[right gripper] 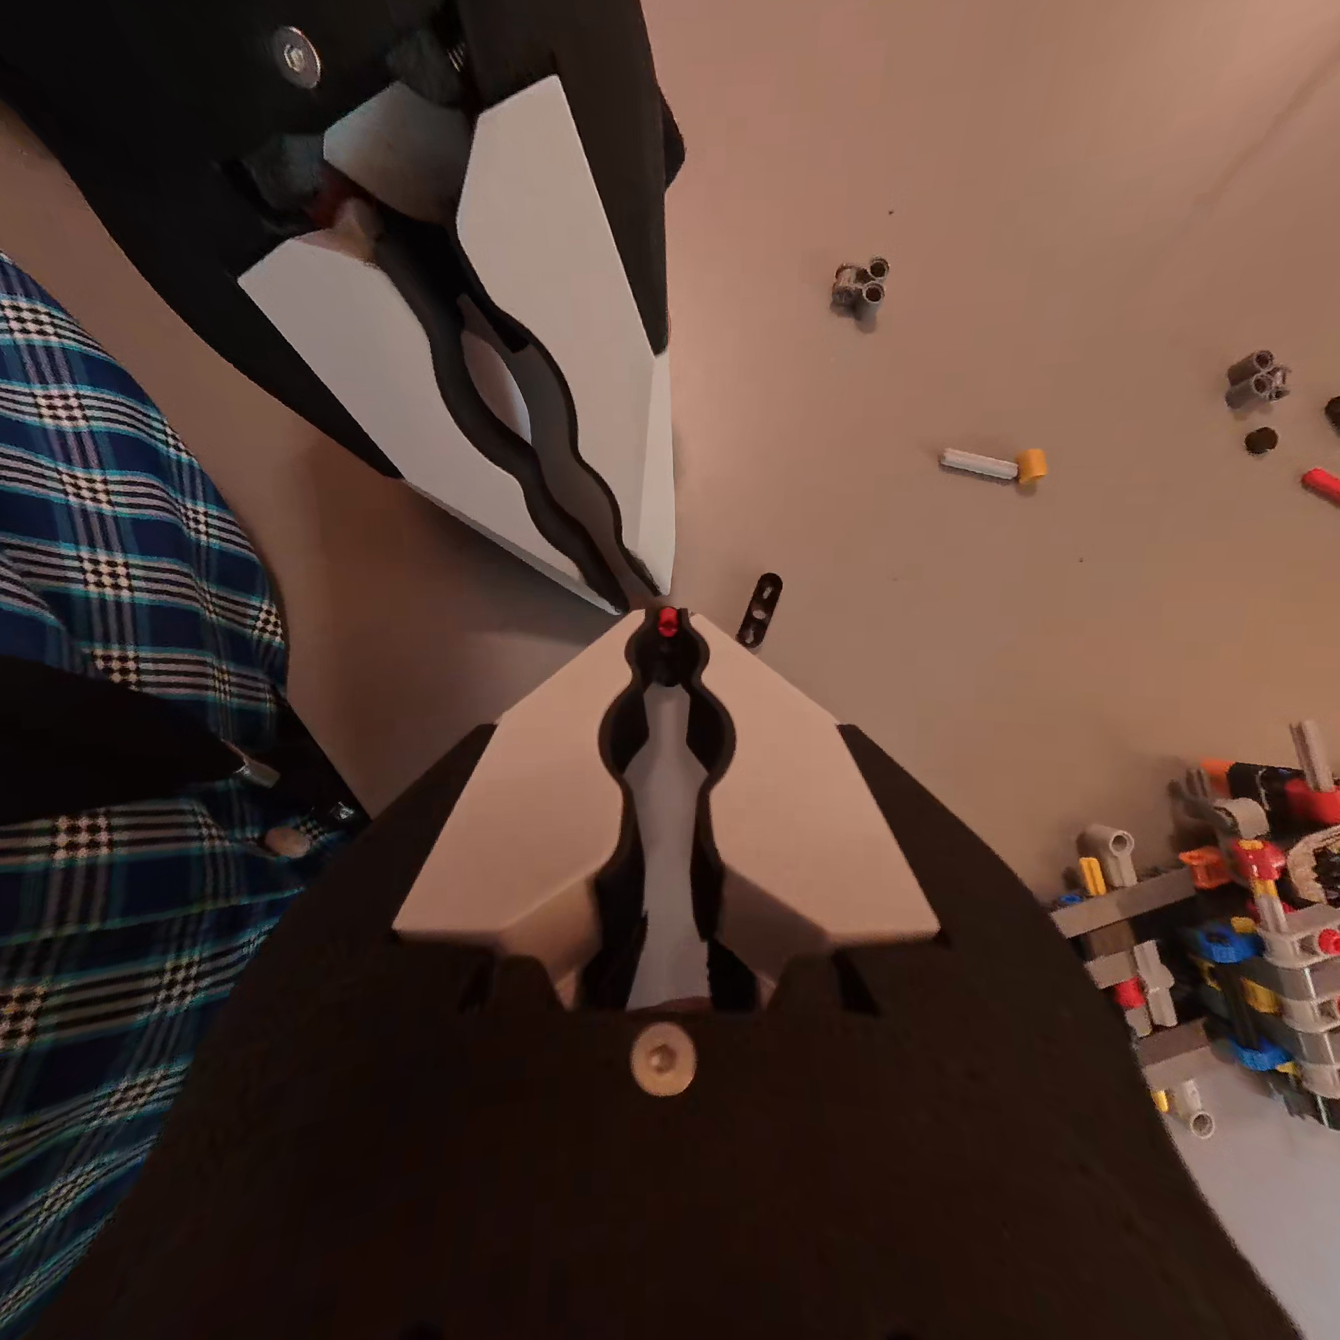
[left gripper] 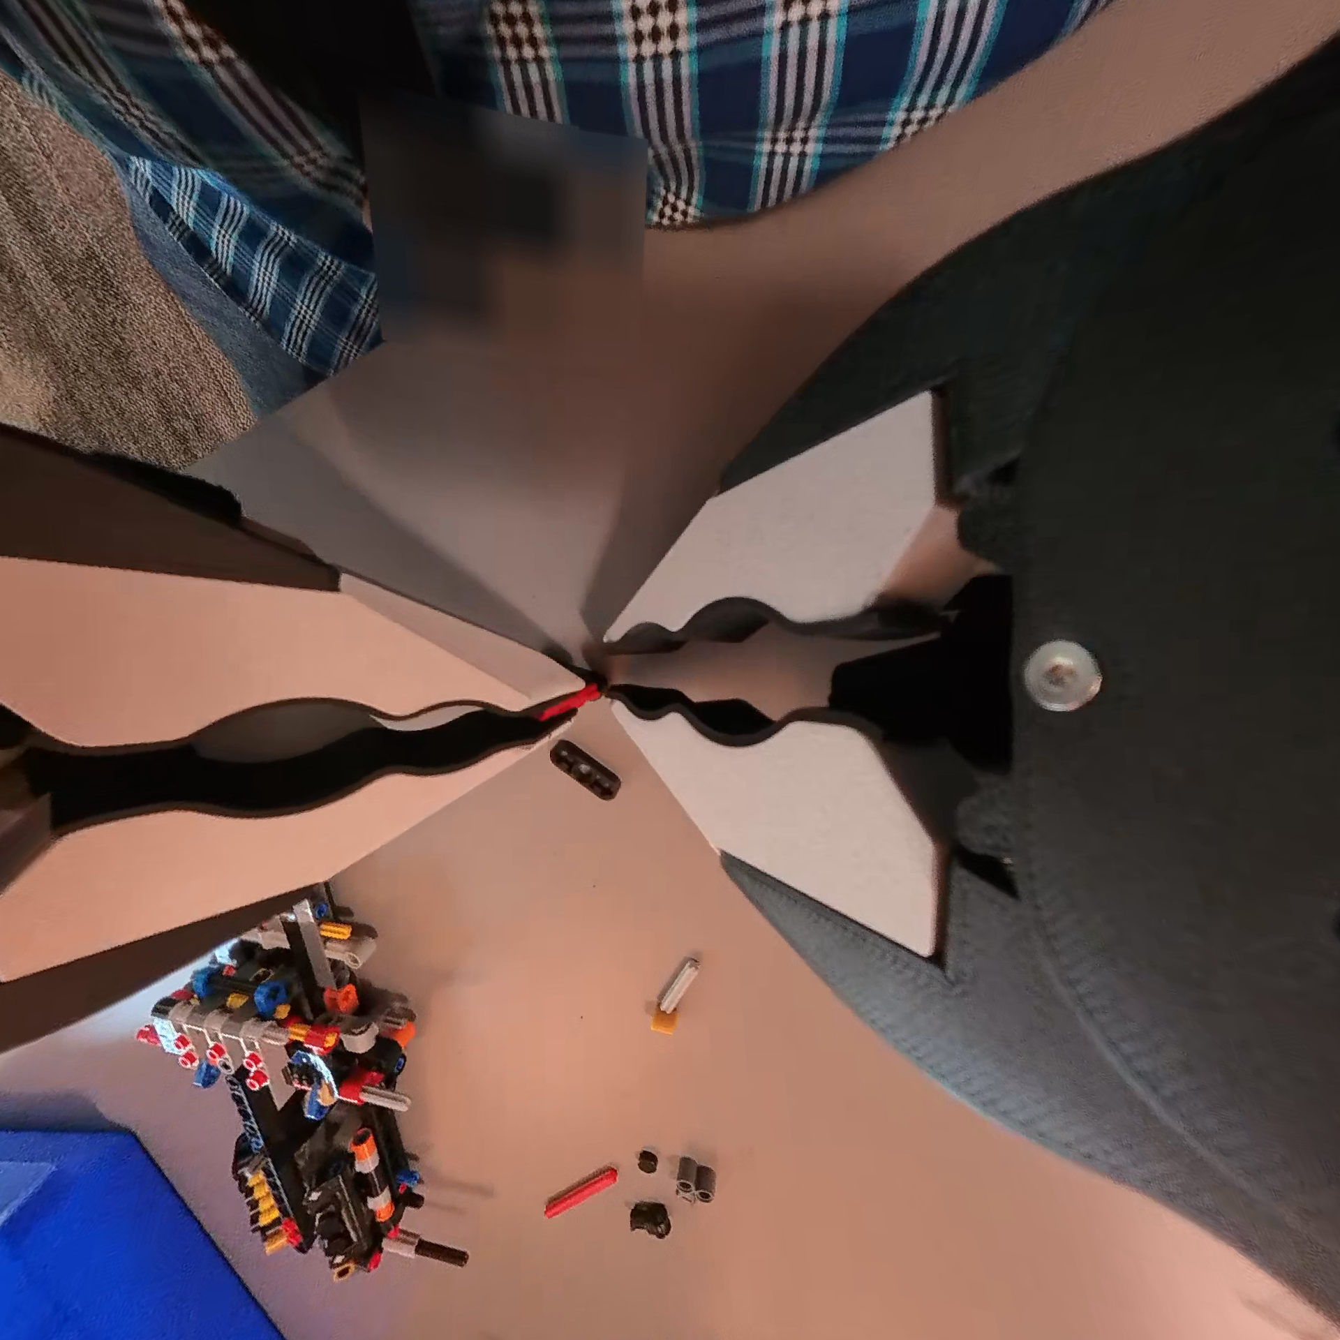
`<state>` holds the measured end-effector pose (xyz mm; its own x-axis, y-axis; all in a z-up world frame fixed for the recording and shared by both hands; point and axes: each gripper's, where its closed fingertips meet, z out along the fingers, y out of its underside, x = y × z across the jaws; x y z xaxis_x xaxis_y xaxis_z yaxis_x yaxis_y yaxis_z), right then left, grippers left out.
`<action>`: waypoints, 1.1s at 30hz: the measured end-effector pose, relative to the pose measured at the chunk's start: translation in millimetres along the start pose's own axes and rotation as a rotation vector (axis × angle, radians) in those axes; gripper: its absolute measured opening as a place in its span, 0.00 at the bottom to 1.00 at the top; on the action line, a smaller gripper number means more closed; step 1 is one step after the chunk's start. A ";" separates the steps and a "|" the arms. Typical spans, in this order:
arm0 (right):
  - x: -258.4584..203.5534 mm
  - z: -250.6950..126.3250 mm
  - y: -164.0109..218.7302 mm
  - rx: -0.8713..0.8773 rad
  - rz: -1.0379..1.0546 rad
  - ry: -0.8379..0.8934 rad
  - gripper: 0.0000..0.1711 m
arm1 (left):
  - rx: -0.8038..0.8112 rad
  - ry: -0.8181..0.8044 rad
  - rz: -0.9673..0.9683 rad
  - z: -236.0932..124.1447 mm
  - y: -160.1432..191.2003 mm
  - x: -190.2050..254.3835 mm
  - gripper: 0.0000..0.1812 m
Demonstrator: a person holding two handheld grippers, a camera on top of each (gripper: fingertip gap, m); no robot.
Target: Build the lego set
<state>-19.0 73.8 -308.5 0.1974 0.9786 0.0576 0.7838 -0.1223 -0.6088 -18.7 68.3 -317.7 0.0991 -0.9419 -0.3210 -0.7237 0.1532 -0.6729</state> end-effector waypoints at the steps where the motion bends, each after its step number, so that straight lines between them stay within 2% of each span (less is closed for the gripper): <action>1: 0.6 0.1 0.2 -0.008 -0.004 0.006 0.00 | 0.001 0.001 -0.001 0.0 0.0 0.1 0.04; 33: -0.3 1.3 2.2 -0.170 -0.089 -0.054 0.00 | 0.018 0.006 0.036 4.9 -4.6 1.5 0.01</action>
<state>-18.1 73.5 -310.9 0.0945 0.9937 0.0595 0.8857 -0.0566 -0.4607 -11.8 67.6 -318.4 0.0691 -0.9374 -0.3414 -0.7141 0.1925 -0.6730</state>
